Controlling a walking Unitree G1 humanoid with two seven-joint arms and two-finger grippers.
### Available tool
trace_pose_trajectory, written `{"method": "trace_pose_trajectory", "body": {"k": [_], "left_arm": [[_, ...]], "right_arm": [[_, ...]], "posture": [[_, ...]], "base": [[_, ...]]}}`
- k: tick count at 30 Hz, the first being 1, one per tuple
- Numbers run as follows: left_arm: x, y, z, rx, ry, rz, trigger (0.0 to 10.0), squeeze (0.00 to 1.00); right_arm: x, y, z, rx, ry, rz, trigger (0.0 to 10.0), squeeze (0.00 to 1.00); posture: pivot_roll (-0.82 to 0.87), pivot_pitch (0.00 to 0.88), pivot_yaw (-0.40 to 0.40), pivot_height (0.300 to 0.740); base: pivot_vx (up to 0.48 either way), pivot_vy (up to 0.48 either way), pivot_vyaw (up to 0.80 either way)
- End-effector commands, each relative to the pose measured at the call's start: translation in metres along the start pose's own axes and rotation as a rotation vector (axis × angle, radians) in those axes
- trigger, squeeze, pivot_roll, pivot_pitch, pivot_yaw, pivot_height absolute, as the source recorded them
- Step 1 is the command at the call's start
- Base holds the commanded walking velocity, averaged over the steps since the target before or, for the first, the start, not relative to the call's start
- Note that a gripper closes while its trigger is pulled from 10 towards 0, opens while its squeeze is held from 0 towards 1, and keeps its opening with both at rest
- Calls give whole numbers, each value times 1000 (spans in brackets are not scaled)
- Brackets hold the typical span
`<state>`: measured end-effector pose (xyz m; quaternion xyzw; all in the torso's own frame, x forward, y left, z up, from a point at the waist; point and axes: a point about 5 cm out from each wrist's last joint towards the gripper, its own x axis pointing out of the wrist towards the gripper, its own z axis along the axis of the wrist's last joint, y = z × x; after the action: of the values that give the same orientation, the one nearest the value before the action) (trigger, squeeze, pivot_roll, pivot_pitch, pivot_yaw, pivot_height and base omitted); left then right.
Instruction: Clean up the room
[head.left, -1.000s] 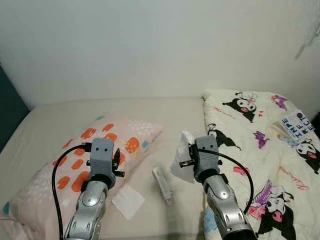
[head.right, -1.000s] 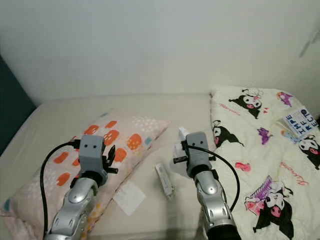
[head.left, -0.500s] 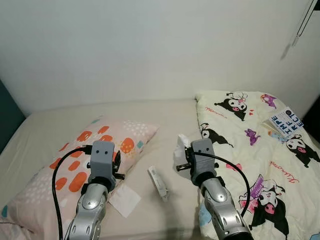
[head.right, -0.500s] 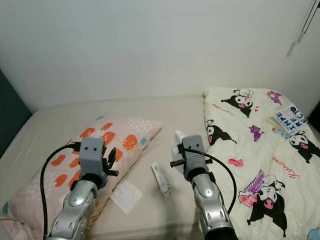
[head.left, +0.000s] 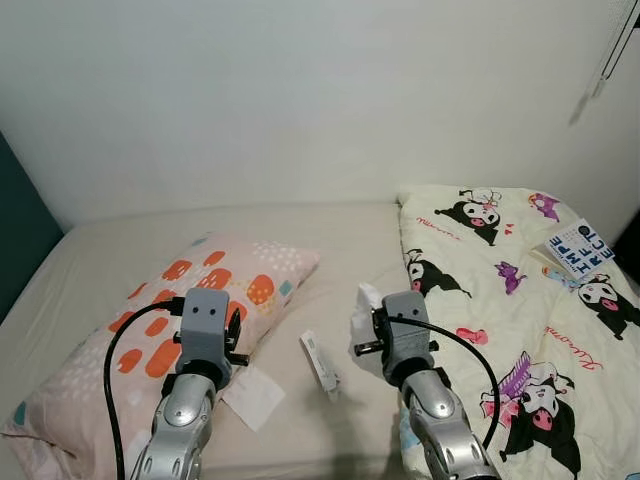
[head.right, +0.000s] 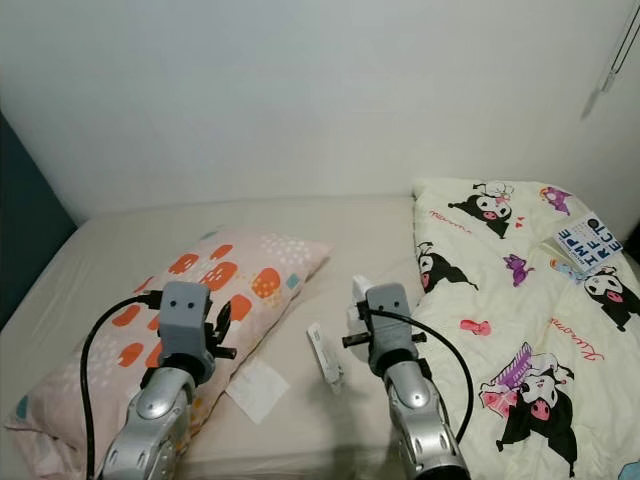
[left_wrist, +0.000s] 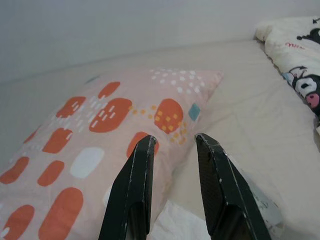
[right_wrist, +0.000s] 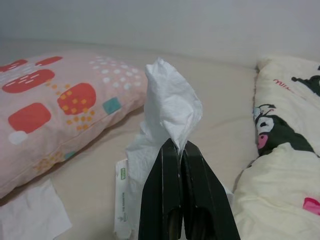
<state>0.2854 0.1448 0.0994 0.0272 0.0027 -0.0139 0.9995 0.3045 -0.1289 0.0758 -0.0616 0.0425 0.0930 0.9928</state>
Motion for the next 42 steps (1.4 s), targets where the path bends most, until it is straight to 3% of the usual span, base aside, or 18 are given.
{"method": "trace_pose_trajectory", "body": {"k": [1,8,42], "left_arm": [[-3,-1,-7,7,23,2,10000,0],[-4,-3,-9,10,27,-12,10000,0],[-4,-1,-8,27,16,-3,10000,0]], "right_arm": [[-4,2,-10,20,34,5,10000,0],[-4,4,-14,24,51,10,10000,0],[-1,7,-11,16,46,50,10000,0]], "posture": [[3,83,-27,740],[2,77,-26,740],[7,86,-39,740]], "base": [[0,0,0],[0,0,0],[0,0,-797]]}}
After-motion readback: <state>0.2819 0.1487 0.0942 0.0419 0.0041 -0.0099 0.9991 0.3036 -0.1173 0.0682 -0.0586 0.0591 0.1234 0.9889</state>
